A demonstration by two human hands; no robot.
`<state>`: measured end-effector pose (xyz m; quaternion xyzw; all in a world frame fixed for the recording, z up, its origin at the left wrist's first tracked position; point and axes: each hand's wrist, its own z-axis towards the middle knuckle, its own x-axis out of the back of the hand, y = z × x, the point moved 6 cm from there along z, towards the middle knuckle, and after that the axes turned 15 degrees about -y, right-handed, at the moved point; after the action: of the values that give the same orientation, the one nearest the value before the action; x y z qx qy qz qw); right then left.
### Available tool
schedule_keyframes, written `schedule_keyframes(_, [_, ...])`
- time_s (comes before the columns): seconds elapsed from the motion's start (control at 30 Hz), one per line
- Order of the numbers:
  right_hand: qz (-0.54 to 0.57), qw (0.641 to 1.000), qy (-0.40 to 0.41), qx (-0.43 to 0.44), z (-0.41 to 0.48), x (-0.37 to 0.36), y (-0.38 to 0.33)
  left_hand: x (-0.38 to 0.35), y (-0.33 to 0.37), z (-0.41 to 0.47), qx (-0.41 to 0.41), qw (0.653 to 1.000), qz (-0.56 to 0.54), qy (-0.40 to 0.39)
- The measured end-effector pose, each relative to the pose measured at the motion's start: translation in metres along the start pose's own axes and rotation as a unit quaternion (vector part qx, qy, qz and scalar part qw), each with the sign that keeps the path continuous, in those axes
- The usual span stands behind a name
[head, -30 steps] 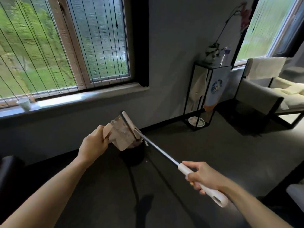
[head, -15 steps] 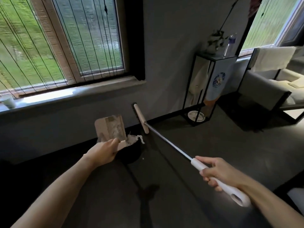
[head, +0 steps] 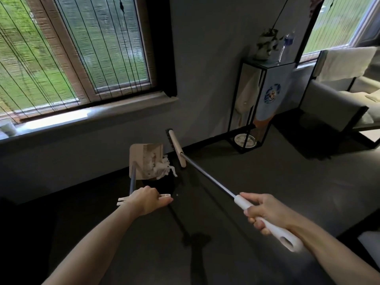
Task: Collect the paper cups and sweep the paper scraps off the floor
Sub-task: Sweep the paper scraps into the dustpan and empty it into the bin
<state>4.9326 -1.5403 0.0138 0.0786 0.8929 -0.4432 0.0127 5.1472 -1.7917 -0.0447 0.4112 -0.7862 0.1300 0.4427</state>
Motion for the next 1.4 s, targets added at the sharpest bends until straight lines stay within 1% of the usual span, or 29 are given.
schedule_keyframes(0.1, [0.014,1.000,-0.003,0.002,-0.002,0.004,0.002,-0.002,0.017,0.010,0.008,0.998,0.059,0.036])
schedule_keyframes(0.23, [0.027,1.000,0.000,0.008,-0.003,0.006,0.003,0.003,0.030,0.018,-0.003,0.989,0.130,0.076])
schedule_keyframes(0.37, [0.053,0.998,-0.001,0.016,-0.003,0.005,0.004,0.025,0.025,0.022,-0.023,0.979,0.160,0.128])
schedule_keyframes(0.5, [0.055,0.998,0.008,0.020,-0.001,0.005,0.003,0.040,0.023,0.017,-0.049,0.972,0.181,0.141])
schedule_keyframes(0.67, [0.070,0.997,0.002,0.022,0.002,0.005,-0.006,0.048,0.023,0.008,-0.049,0.951,0.261,0.161])
schedule_keyframes(0.83, [0.085,0.996,-0.013,0.026,0.008,0.006,-0.013,0.035,0.015,-0.002,-0.065,0.953,0.262,0.140])
schedule_keyframes(0.97, [0.091,0.995,-0.019,0.023,0.013,0.007,-0.008,-0.017,0.014,0.014,-0.052,0.958,0.271,0.074])
schedule_keyframes(1.07, [0.086,0.996,-0.020,0.022,0.017,0.005,0.000,-0.053,0.028,0.024,-0.051,0.951,0.303,0.024])
schedule_keyframes(1.13, [0.084,0.996,-0.023,0.020,0.020,0.003,0.004,-0.050,0.035,0.029,-0.061,0.943,0.327,0.014])
schedule_keyframes(1.2, [0.085,0.996,-0.024,0.017,0.022,0.003,0.005,-0.032,0.033,0.029,-0.074,0.934,0.349,0.000])
schedule_keyframes(1.27, [0.079,0.997,-0.023,0.011,0.023,0.001,0.006,-0.011,0.024,0.023,-0.073,0.930,0.361,0.005])
schedule_keyframes(1.4, [0.063,0.998,-0.031,0.009,0.023,-0.003,0.001,0.009,0.017,0.004,-0.073,0.914,0.394,0.063])
